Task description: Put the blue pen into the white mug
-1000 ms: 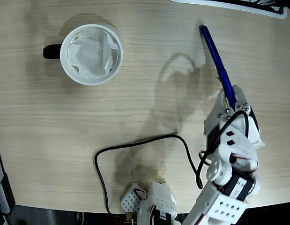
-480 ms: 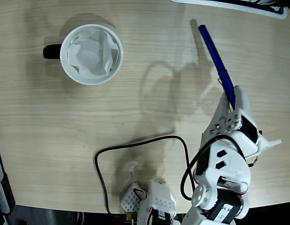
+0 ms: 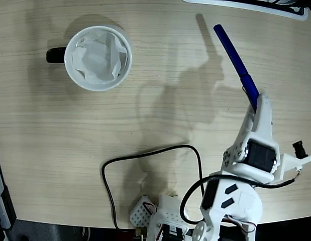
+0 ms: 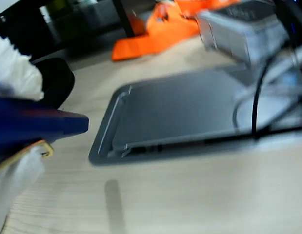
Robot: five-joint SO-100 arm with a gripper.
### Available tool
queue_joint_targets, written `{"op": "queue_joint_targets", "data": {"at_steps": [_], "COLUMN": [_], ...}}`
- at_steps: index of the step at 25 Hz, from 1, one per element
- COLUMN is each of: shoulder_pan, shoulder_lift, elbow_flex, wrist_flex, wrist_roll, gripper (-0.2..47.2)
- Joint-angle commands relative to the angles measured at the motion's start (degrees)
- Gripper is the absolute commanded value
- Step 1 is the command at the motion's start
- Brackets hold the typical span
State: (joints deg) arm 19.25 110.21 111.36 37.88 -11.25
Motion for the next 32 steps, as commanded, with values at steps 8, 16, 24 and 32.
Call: {"op": "queue_joint_targets", "data": {"at_steps": [8, 16, 24, 32], "shoulder_pan": [-3.16, -8.7, -17.58, -28.39], "shoulder_lift": [9.4, 11.78, 18.11, 32.26], "elbow_flex": [7.21, 8.61, 14.94, 31.29], "wrist_flex": [-14.15, -31.55, -39.9, -39.9], "wrist_roll": [-26.46, -37.79, -45.44, -55.02], "gripper": [0.1, 0.1, 0.1, 0.1]}}
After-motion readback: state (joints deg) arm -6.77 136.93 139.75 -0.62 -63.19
